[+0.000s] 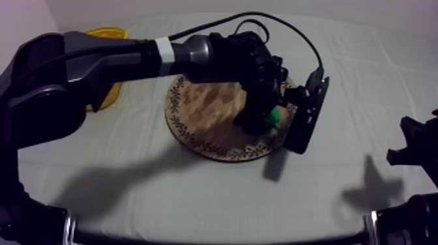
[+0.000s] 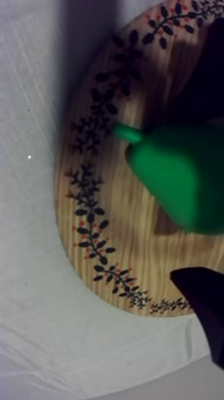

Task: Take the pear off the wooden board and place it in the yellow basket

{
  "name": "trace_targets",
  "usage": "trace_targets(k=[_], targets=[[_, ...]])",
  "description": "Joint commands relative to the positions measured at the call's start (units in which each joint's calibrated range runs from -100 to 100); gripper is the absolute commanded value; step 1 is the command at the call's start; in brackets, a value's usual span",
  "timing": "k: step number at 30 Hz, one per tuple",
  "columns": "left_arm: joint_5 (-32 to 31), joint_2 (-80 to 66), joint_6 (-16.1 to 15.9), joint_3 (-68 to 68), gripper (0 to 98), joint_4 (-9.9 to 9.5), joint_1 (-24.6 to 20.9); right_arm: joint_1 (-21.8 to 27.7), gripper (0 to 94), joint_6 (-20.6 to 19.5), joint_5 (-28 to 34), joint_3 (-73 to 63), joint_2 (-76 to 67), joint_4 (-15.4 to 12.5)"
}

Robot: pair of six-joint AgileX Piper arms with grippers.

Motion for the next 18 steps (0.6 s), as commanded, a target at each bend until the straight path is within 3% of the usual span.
trace_targets(k=[1,6,9,13,18], targets=[[-0.3,0.2,0.3,-0.4,79.7,-0.09,0.0,0.0,0.5,0.0,-0.1,0.1,0.0,0.0],[-1.0,0.7,-0.3,-0.4,57.1,0.06,-0.5,0.0,0.5,0.0,-0.1,0.1,0.0,0.0],[-1.7,0.7,-0.1,-0.3,50.0,0.08,-0.7,0.0,0.5,0.0,-0.1,0.1,0.0,0.0],[-2.1,0.3,0.6,0.1,48.1,-0.01,-1.1,0.0,0.5,0.0,-0.1,0.1,0.0,0.0],[-2.7,-2.4,1.7,2.3,57.1,0.29,-1.9,0.0,0.5,0.0,-0.1,0.1,0.0,0.0]])
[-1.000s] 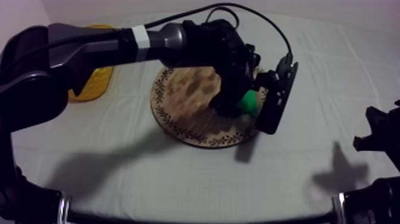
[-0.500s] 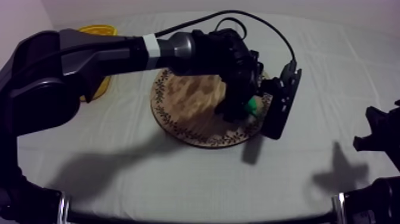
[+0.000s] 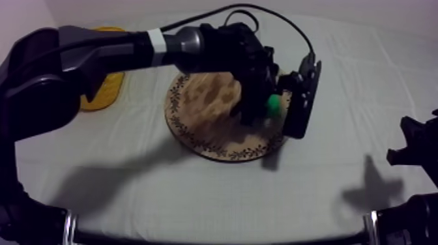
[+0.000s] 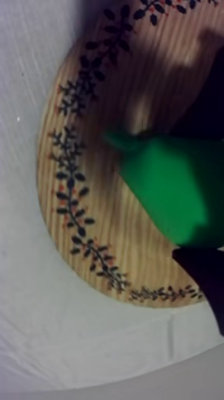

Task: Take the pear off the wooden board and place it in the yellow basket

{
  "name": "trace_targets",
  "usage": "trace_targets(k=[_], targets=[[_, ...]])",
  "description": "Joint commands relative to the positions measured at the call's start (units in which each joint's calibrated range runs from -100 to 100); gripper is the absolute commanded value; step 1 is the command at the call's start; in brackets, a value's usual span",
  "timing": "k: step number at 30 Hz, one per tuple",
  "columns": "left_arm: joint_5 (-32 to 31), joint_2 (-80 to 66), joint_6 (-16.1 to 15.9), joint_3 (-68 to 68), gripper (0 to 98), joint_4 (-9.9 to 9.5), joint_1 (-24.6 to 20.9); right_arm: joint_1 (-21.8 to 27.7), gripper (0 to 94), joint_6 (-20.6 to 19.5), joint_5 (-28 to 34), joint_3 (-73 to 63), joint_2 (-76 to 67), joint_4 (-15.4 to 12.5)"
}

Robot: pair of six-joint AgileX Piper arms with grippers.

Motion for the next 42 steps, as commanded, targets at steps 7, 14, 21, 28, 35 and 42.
trace_targets(k=[7,14,21,28,35,42], targets=[[0.3,-11.1,-0.1,8.1,58.9,1.13,-1.6,0.0,0.5,0.0,0.0,0.1,0.0,0.0],[0.4,-25.2,-1.7,19.5,55.6,3.72,-4.4,0.0,0.5,0.0,0.0,0.1,0.0,0.0],[0.8,-43.6,-2.0,37.3,58.4,4.71,-8.7,0.0,0.5,0.0,0.0,0.1,0.0,0.0],[0.9,-60.0,0.0,53.0,57.1,4.57,-14.2,0.0,0.5,0.0,0.0,0.1,0.0,0.0],[0.9,-67.2,7.7,55.8,56.9,2.66,-19.1,0.0,0.5,0.0,0.0,0.1,0.0,0.0],[1.2,-62.9,17.3,46.9,56.2,0.11,-24.2,0.0,0.5,0.0,0.0,0.1,0.0,0.0]])
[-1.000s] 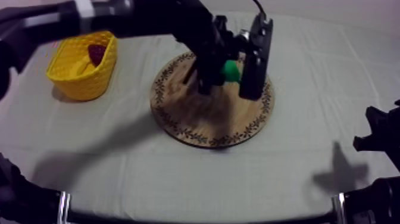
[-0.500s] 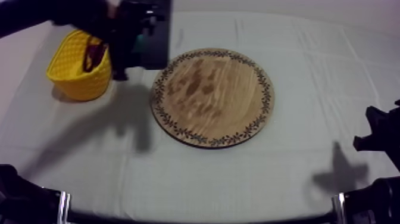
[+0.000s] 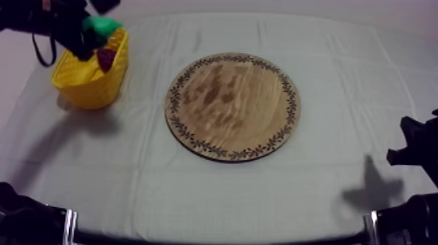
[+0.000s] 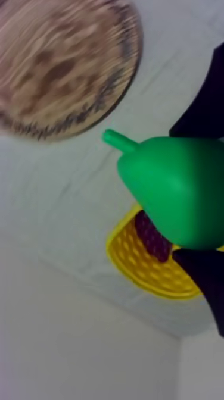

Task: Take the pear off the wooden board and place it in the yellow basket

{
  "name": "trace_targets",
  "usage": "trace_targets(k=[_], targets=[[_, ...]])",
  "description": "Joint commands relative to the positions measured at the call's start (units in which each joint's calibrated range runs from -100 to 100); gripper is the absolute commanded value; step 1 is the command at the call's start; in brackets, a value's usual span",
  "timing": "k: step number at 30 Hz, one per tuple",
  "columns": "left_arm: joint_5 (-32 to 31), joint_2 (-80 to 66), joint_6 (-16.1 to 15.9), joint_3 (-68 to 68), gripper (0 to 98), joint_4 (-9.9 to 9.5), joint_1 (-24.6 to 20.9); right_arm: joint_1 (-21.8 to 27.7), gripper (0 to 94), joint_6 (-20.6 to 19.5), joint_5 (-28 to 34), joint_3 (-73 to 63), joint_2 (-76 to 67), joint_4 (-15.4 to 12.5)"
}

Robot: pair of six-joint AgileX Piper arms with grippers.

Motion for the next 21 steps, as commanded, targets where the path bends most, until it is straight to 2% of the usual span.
trace_targets(k=[1,5,9,17,21], targets=[[0.1,2.7,6.4,-5.3,56.3,-1.05,-2.1,0.0,0.5,0.0,0.0,0.1,0.0,0.0],[0.1,8.7,10.5,-13.0,56.2,-1.61,-5.5,0.0,0.5,0.0,0.0,0.1,0.0,0.0],[0.1,15.5,13.3,-18.4,54.4,-1.89,-8.5,0.0,0.5,0.0,0.0,0.1,0.0,0.0],[-3.1,24.6,16.1,-14.3,50.3,-3.55,-11.3,0.0,0.5,0.0,0.0,0.1,0.0,0.0],[-3.9,27.0,16.4,-11.1,49.8,-2.60,-11.5,0.0,0.5,0.0,0.0,0.1,0.0,0.0]])
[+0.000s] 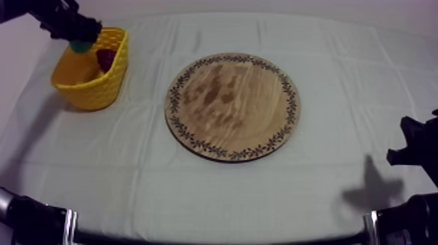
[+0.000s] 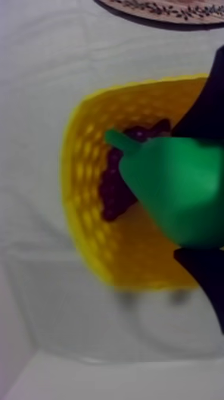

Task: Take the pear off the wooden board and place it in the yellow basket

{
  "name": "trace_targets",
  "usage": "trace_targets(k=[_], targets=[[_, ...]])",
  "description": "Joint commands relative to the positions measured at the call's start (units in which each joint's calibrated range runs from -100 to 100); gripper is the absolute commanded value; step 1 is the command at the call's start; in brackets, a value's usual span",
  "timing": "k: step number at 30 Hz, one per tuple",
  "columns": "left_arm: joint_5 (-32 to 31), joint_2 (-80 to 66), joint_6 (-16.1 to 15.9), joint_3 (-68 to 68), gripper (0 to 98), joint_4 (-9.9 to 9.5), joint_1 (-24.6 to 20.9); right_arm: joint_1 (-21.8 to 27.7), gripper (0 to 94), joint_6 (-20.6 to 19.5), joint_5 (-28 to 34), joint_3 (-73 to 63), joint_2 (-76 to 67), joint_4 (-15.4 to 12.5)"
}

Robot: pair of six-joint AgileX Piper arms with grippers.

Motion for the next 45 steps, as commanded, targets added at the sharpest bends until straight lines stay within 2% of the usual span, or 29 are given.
trace_targets(k=[1,4,12,18,20,23,25,28,33,36,38,41,45], targets=[[-0.2,1.0,0.1,1.8,49.9,0.67,0.0,0.0,0.5,0.0,0.0,0.1,0.0,0.0],[-0.4,2.2,0.7,3.2,49.9,1.30,0.4,0.0,0.5,0.0,0.0,0.1,0.0,0.0],[-1.1,3.0,1.9,4.5,50.3,1.39,1.1,0.0,0.5,0.0,0.0,0.1,0.0,0.0],[-1.5,2.7,2.3,4.5,55.1,1.29,1.1,0.0,0.5,0.0,0.0,0.1,0.0,0.0],[-1.5,2.5,2.8,4.8,61.1,1.10,1.1,0.0,0.5,0.0,0.0,0.1,0.0,0.0],[-1.0,2.0,3.8,5.1,80.9,0.83,1.0,0.0,0.5,0.0,0.0,0.1,0.0,0.0],[-1.0,1.6,4.4,5.2,88.8,0.60,1.0,0.0,0.5,0.0,0.0,0.1,0.0,0.0],[-1.9,0.9,5.4,5.7,93.8,-0.03,0.9,0.0,0.5,0.0,0.0,0.1,0.0,0.0],[-2.4,-0.9,6.5,6.2,95.9,-0.37,0.7,0.0,0.5,0.0,0.0,0.1,0.0,0.0],[-2.7,-2.4,7.0,6.2,93.4,-0.11,0.4,0.0,0.5,0.0,0.0,0.1,0.0,0.0],[-3.8,-3.8,7.4,6.2,88.3,0.15,0.0,0.0,0.5,0.0,0.0,0.1,0.0,0.0],[-6.5,-6.7,7.4,6.4,74.1,0.73,-0.8,0.0,0.5,0.0,0.0,0.1,0.0,0.0],[-11.0,-12.1,7.1,8.2,48.1,1.26,-1.6,0.0,0.5,0.0,0.0,0.1,0.0,0.0]])
